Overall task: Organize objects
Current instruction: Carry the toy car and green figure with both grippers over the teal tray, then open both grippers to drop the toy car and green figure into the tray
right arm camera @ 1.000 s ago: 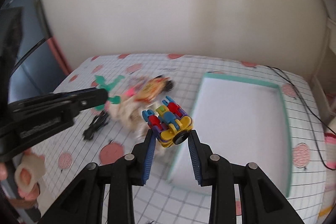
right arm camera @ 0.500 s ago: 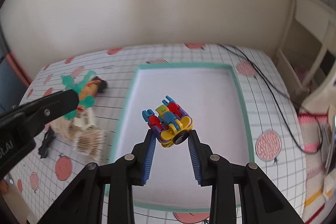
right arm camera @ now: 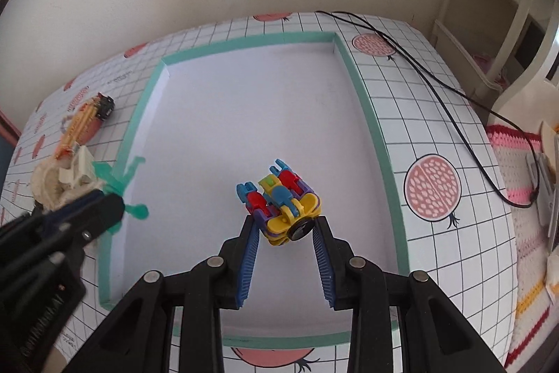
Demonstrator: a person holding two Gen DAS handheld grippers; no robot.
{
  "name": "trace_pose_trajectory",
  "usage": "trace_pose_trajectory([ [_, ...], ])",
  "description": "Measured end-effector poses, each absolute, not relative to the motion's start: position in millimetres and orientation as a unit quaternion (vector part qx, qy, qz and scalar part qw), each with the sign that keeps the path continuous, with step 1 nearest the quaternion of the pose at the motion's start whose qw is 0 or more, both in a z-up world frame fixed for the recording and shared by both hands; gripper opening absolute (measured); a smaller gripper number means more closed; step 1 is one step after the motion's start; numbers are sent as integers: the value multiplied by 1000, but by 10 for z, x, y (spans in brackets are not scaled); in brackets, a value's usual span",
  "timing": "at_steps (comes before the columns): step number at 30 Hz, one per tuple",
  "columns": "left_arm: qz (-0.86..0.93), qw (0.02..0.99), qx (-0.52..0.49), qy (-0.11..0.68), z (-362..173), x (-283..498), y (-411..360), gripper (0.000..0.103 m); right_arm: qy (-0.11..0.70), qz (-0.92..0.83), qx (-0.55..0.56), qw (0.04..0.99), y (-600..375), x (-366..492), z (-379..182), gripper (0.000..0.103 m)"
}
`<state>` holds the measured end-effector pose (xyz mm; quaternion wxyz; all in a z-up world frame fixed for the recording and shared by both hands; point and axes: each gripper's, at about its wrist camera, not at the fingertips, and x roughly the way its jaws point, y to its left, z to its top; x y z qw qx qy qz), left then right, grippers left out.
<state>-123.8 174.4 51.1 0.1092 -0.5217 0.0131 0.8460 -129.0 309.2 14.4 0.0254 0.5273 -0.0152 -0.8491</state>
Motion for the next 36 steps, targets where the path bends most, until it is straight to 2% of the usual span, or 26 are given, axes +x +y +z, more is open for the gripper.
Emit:
trace_pose_trajectory([
  [15, 834, 108, -541, 7, 342, -1161, 1654, 15, -7, -840, 542, 21, 3032, -1272, 66, 36],
  [26, 840, 111, -530, -8, 383, -1129, 1586, 17, -30, -848, 528, 26, 3103, -1239, 152, 36],
  [31, 852, 100, -515, -2, 474, -1108, 1573, 43, -37, -850, 525, 28, 3122, -1226, 158, 36],
  [34, 853, 88, -515, -6, 492, -1136, 1531, 50, -42, -850, 524, 29, 3127, -1229, 152, 48],
  [36, 852, 81, -518, -12, 495, -1129, 1489, 53, -44, -851, 522, 29, 3130, -1229, 151, 61],
])
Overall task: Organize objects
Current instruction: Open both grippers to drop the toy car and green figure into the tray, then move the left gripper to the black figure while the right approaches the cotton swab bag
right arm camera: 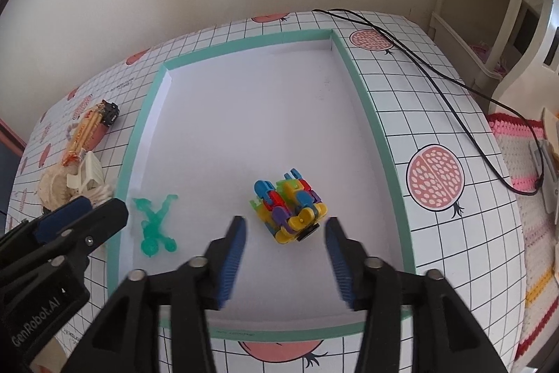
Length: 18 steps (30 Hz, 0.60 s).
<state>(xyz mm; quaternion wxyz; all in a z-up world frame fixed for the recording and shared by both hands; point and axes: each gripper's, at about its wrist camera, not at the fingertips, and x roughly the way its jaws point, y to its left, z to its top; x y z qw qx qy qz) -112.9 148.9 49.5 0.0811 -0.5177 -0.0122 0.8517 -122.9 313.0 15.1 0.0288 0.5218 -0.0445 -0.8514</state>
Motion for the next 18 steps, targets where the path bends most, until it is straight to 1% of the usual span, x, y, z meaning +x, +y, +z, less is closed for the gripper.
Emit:
trace_pose_trajectory([
  [2, 852, 70, -518, -16, 479, -1146, 1437, 58, -47, -853, 518, 31, 3128, -1224, 153, 69],
  [3, 853, 65, -517, -17, 472, -1160, 1411, 63, -46, -854, 518, 32, 3121, -1223, 152, 74],
  [4, 855, 58, -516, -17, 473, -1165, 1395, 67, -44, -854, 518, 32, 3112, -1221, 149, 76],
  [7, 859, 47, -510, -29, 484, -1162, 1319, 74, -42, -853, 520, 32, 3089, -1224, 134, 82],
  [8, 860, 44, -507, -36, 491, -1166, 1285, 75, -41, -852, 520, 32, 3086, -1224, 130, 85],
  [9, 860, 41, -506, -40, 497, -1170, 1272, 79, -41, -853, 520, 32, 3085, -1223, 128, 89],
  [10, 861, 39, -505, -44, 496, -1171, 1249, 84, -41, -853, 520, 33, 3081, -1222, 128, 91],
  [11, 863, 39, -502, -48, 499, -1171, 1223, 85, -41, -853, 520, 33, 3084, -1224, 127, 93],
  [13, 865, 38, -498, -50, 499, -1189, 1193, 85, -42, -852, 520, 34, 3081, -1222, 125, 95],
  [15, 867, 35, -494, -50, 508, -1187, 1181, 86, -41, -852, 521, 34, 3070, -1220, 118, 99],
  [17, 868, 36, -493, -53, 511, -1184, 1160, 88, -42, -852, 522, 33, 3066, -1218, 115, 103],
  [18, 868, 36, -492, -55, 512, -1179, 1144, 95, -42, -852, 521, 32, 3068, -1217, 114, 103],
])
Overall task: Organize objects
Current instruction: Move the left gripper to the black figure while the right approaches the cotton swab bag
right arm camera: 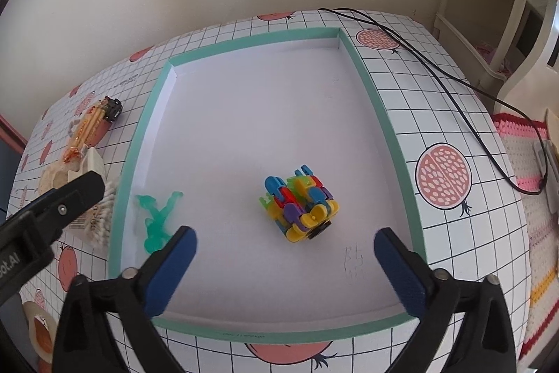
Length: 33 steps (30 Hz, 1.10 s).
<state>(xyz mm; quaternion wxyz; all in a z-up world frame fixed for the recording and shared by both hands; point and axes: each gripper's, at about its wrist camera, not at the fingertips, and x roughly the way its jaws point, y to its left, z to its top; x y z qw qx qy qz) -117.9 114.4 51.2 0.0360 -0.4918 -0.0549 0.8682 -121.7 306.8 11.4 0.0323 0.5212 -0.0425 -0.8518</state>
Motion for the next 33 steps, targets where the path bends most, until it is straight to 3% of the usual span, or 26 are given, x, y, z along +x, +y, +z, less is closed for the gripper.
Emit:
trace_pose_trajectory([
  [6, 879, 25, -472, -53, 545, -1164, 1056, 103, -53, -855, 516, 25, 3104, -1210, 162, 103],
  [15, 890, -1, -450, -76, 686, -1142, 581, 103, -51, -864, 501, 26, 2927, -1302, 518, 103],
  [24, 874, -71, -454, -157, 812, -1126, -271, 103, 15, -867, 488, 103, 1994, -1293, 620, 103],
  [33, 850, -124, -471, -202, 617, -1058, -876, 103, 19, -851, 499, 165, 1344, -1251, 426, 101],
])
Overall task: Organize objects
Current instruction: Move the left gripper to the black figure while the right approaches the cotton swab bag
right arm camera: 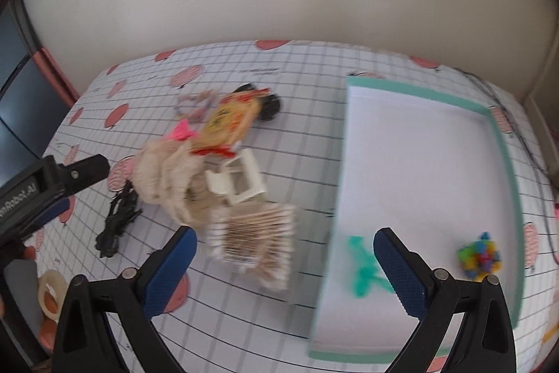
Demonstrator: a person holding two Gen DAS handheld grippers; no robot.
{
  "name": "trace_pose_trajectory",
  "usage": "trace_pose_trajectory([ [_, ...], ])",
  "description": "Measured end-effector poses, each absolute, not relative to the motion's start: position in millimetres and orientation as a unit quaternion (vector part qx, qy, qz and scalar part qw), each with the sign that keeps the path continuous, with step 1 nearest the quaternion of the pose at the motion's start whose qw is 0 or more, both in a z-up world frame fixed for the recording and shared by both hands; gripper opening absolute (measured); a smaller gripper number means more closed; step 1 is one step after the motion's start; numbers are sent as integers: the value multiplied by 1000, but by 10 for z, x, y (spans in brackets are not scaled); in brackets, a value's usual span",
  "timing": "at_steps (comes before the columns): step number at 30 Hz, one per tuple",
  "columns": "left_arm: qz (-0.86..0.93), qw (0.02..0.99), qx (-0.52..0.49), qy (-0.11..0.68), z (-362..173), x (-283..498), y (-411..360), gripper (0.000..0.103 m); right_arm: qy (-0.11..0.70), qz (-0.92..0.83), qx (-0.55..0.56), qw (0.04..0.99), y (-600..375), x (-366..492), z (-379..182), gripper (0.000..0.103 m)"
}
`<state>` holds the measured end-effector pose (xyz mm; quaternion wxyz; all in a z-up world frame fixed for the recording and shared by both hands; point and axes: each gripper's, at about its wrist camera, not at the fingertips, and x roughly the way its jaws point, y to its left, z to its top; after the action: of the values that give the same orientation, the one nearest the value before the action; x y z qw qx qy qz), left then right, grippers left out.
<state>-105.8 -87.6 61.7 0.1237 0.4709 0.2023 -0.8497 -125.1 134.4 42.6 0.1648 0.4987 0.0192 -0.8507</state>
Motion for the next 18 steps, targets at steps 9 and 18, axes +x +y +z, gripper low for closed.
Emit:
trace_pose_trajectory([
  [9, -826, 129, 503, 219, 252, -1000, -1311, 103, 0, -829, 531, 175, 1119, -1282, 135, 92],
  [18, -817, 125, 521, 213, 130, -1022, -1276, 103, 10, -823, 544, 162, 1096, -1293, -7, 89],
])
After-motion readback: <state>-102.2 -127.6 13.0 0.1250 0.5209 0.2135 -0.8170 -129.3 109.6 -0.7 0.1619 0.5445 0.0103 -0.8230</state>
